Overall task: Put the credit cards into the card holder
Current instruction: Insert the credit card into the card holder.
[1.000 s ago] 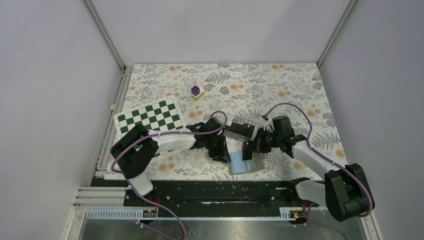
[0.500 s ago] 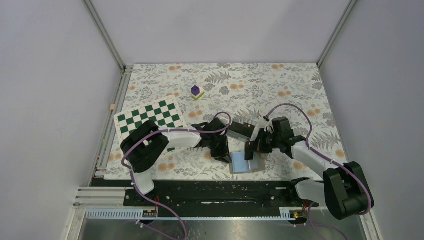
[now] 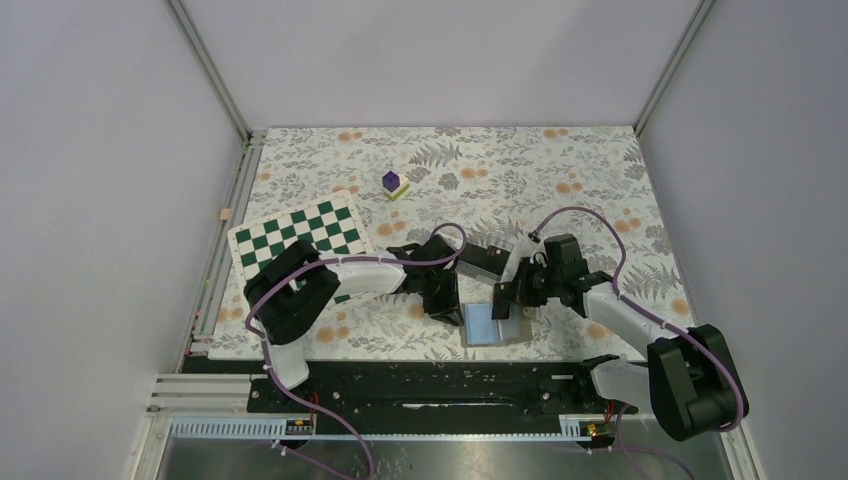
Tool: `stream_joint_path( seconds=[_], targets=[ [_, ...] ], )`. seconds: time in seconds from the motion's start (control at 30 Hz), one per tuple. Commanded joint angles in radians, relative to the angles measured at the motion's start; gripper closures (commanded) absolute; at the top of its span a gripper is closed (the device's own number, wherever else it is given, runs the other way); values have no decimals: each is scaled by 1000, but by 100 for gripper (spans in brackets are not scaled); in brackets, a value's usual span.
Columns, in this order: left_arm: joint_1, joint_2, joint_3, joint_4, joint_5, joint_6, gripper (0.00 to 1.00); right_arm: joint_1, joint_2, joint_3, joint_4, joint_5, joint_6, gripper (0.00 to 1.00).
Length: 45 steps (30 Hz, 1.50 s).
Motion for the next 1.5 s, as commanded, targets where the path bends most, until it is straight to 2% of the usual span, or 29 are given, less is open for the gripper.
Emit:
stream_joint_path(
  seconds=[0.0, 0.23, 0.5, 0.73, 0.97, 1.07, 1.47],
  targets=[
    [-1, 34, 7, -51, -97, 40, 82, -3, -20, 12, -46, 27, -42, 100],
    [0, 53, 16, -52, -86, 40, 82, -3, -54, 17, -79, 33, -56, 100],
    [0, 64, 22, -52, -79, 42, 83, -3, 12, 10, -59, 0, -25, 100],
    [0, 73, 29, -52, -69, 41, 83, -3, 8, 6, -78, -3, -9, 100],
    [-1, 90, 32, -57, -64, 42, 90, -7, -12, -10, -74, -5, 21, 100],
    [-1, 101, 31, -58, -61, 41, 100, -24, -6, -16, -67, -30, 27, 100],
    [-4, 130, 37, -71, -58, 46, 100, -74, 7, -66, 31, -172, 127, 100]
  ],
)
